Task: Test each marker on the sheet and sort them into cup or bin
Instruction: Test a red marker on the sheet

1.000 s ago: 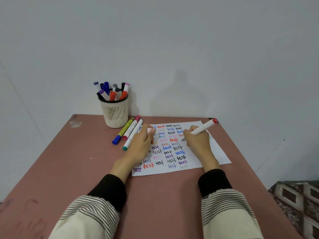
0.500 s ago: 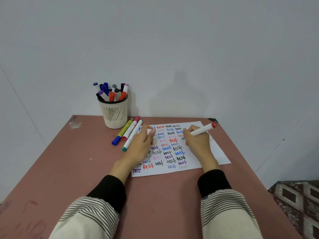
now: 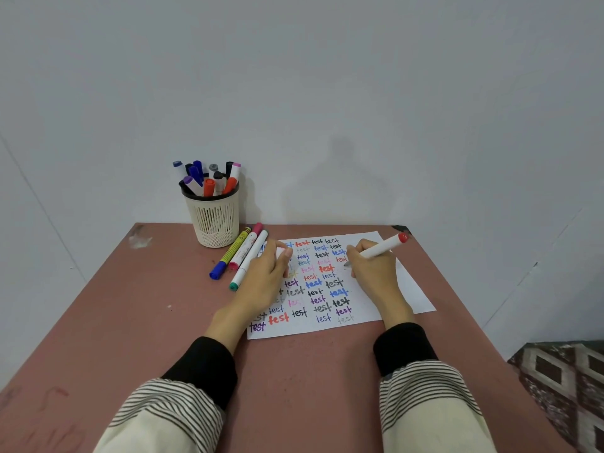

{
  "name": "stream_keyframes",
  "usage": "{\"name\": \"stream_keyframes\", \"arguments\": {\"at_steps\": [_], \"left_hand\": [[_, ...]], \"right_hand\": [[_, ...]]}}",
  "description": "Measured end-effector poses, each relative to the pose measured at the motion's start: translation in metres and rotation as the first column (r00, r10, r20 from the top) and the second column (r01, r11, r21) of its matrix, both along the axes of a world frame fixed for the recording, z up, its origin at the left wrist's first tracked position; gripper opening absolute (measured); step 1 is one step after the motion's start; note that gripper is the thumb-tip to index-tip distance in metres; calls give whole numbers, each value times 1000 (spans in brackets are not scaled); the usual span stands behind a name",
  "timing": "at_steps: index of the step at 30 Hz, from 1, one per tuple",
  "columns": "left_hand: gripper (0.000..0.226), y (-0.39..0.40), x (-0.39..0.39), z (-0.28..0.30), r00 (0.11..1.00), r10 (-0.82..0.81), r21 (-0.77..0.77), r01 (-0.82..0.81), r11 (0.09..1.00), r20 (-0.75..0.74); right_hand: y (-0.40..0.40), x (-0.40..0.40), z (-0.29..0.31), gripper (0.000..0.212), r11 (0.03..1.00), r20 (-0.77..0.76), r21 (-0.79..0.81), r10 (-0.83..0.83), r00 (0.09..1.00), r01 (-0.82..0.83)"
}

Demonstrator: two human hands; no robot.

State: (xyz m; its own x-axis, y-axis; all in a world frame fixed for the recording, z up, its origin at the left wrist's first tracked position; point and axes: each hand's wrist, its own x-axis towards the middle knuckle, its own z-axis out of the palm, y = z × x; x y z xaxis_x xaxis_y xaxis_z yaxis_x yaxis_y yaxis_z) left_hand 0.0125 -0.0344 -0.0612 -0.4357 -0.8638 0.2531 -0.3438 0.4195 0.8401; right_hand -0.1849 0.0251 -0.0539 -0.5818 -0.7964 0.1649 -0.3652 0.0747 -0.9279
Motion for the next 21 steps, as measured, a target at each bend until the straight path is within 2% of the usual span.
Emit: {"name": "stream_keyframes", "arguments": {"at_steps": [4, 10, 15, 21], "left_hand": [[24, 1, 0, 0, 1000, -5, 11, 5, 1000, -8], [23, 2, 0, 1, 1000, -12, 15, 12, 1000, -2], [23, 2, 1, 1, 1000, -15, 16, 15, 1000, 0], [26, 1, 0, 0, 1000, -19, 21, 19, 1000, 6]], "right_hand": [[-1, -3, 0, 26, 1000, 43, -5, -22, 999, 22], [0, 0, 1, 34, 1000, 29, -4, -2, 1000, 2], [0, -2, 1, 23, 1000, 83, 7, -28, 996, 27], [-2, -4, -3, 37, 999, 37, -16, -44, 998, 44]]}}
